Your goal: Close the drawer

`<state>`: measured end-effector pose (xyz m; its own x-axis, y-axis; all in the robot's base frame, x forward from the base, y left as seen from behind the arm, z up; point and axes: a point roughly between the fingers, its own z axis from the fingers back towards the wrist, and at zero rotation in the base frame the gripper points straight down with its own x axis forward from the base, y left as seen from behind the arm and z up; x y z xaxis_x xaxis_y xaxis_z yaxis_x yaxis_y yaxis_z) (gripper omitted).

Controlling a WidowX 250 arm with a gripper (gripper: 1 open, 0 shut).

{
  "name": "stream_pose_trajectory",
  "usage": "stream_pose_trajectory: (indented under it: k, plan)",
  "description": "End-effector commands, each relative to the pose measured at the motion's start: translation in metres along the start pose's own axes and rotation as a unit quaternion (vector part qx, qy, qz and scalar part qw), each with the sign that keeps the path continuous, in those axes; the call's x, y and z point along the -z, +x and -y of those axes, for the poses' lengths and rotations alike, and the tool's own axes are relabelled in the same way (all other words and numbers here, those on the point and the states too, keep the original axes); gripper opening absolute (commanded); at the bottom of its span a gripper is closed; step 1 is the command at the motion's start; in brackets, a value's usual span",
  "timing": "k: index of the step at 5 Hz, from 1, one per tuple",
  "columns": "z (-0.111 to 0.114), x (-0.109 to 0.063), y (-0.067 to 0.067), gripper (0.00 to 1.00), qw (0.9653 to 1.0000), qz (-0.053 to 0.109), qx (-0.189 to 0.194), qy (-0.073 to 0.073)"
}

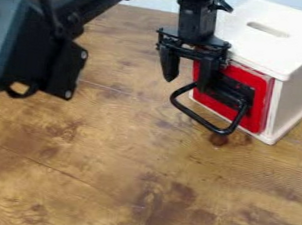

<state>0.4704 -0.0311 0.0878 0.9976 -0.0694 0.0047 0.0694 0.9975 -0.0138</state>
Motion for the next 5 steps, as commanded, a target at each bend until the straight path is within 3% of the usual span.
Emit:
stream_pose_trajectory:
  k: [1,2,3,5]
  plan:
    - [-0.008,-0.036,0.033,1.00,0.9905,0.134,-0.026,-0.011]
    - [-0.001,-0.041,0.022,1.00,0.9904,0.136,-0.018,-0.014]
    - [0.004,-0.056,0.007,1.00,0.9893,0.145,-0.014,-0.016]
    - [0.007,-0.085,-0.015,1.00,0.9888,0.148,-0.019,-0.005]
